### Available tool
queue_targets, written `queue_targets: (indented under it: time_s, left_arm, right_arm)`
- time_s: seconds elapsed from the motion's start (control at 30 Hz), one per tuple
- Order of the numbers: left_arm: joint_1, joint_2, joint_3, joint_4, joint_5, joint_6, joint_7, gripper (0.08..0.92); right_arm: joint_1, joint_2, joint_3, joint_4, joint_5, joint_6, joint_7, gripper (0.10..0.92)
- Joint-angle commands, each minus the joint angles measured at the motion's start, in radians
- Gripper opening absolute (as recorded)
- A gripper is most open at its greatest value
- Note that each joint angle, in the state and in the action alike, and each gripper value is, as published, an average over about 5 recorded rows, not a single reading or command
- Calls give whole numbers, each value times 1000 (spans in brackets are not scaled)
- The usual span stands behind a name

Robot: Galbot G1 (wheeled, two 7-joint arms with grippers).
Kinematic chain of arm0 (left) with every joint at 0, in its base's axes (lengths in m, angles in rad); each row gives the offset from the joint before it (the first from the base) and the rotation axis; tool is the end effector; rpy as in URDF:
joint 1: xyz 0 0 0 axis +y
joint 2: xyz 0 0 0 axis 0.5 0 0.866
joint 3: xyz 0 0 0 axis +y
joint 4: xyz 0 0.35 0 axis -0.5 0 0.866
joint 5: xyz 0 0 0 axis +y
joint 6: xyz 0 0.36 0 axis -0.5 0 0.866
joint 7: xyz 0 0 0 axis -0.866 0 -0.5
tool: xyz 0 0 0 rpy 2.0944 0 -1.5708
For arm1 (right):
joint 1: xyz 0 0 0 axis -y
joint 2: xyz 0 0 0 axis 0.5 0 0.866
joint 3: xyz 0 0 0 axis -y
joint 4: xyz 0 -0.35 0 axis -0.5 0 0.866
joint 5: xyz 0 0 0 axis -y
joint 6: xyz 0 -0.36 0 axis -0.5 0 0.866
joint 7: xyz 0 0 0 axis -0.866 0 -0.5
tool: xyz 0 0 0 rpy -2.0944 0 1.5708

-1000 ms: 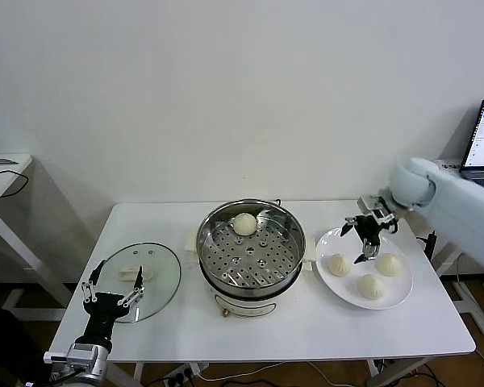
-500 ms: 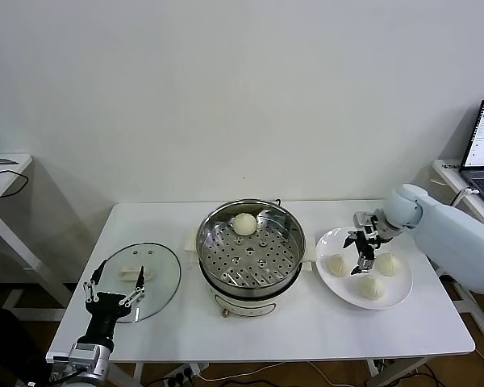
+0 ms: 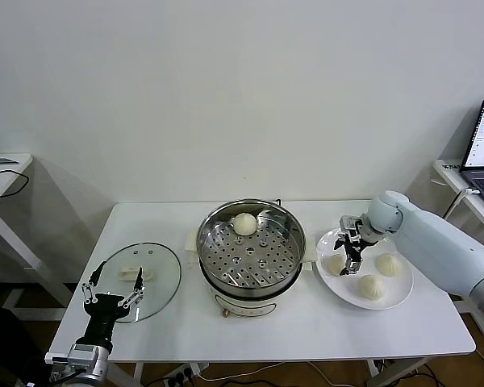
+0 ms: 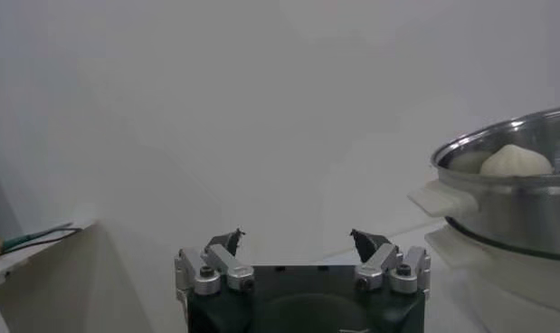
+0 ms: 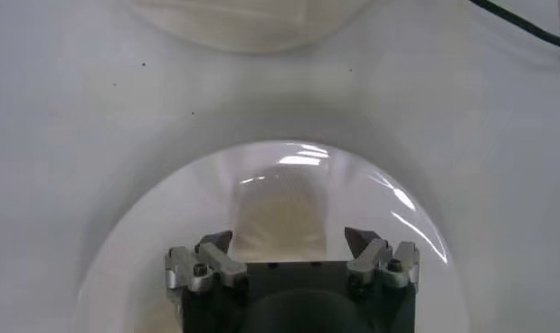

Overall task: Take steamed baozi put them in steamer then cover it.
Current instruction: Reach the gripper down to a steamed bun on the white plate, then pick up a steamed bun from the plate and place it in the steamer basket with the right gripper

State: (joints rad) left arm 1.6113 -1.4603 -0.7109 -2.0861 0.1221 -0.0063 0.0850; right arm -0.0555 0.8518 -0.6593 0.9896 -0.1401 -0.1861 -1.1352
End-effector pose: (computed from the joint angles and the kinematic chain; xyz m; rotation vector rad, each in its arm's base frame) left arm 0.1718 0.0770 -0.3041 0.0252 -3.0528 -0.4786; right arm 0.5607 -0.1511 -0.2307 1.2339 -1.4483 1.2318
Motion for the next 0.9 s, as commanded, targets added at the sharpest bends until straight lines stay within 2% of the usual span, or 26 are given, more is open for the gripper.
queue_targets:
  time_s: [0.03, 0.5, 0.7, 0.9]
  left_arm:
    - [-1, -2, 3, 1, 0, 0, -1, 823]
    - [0, -4, 6, -1, 3, 1, -3, 823]
    - [1, -4, 10, -7, 5, 2, -5, 823]
    - [4, -5, 12, -17, 6, 2, -8, 823]
  right_arm:
    - [-15, 27, 23, -33, -38, 3, -4, 823]
    - [-19, 10, 34, -18, -36, 2, -17, 647]
    - [-1, -52, 14, 40, 14, -14, -27, 642]
    - [129, -182, -117, 163, 173, -59, -34, 636]
